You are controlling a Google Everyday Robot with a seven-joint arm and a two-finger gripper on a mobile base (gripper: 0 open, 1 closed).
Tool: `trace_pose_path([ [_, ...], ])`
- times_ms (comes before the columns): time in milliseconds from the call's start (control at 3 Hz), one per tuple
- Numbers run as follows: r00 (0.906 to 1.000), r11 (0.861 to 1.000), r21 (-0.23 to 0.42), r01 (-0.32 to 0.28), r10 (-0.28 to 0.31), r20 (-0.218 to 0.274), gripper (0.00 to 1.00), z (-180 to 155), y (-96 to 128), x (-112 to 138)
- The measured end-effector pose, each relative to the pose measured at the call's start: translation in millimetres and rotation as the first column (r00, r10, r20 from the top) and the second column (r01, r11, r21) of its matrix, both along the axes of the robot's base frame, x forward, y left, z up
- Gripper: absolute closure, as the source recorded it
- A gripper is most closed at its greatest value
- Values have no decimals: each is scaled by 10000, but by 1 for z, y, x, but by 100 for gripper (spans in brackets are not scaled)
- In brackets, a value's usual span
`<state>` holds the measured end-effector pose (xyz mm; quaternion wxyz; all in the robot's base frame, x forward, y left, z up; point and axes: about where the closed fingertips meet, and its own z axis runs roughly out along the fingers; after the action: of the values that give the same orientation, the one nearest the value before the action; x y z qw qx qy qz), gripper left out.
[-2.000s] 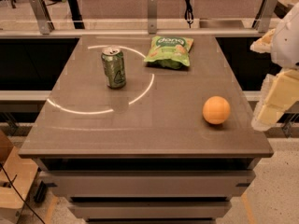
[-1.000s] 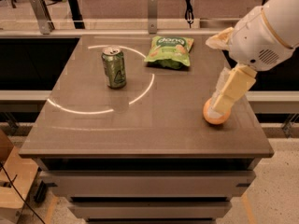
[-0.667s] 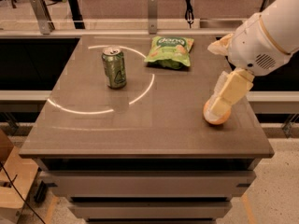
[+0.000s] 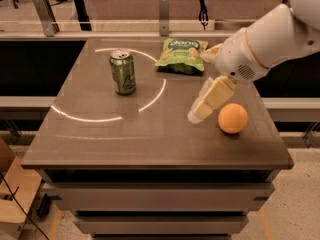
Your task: Knock green can over
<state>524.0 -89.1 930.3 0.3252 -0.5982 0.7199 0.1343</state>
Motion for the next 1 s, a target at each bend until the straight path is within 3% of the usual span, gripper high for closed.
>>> trace_pose_path([
  [333, 9998, 9937, 1118, -109, 90, 174, 0, -7, 24, 22],
  [667, 9993, 9745, 2218, -338, 299, 209, 0, -16, 54, 44],
  [1000, 9974, 9426, 3262, -717, 677, 236, 0, -22, 90, 64],
])
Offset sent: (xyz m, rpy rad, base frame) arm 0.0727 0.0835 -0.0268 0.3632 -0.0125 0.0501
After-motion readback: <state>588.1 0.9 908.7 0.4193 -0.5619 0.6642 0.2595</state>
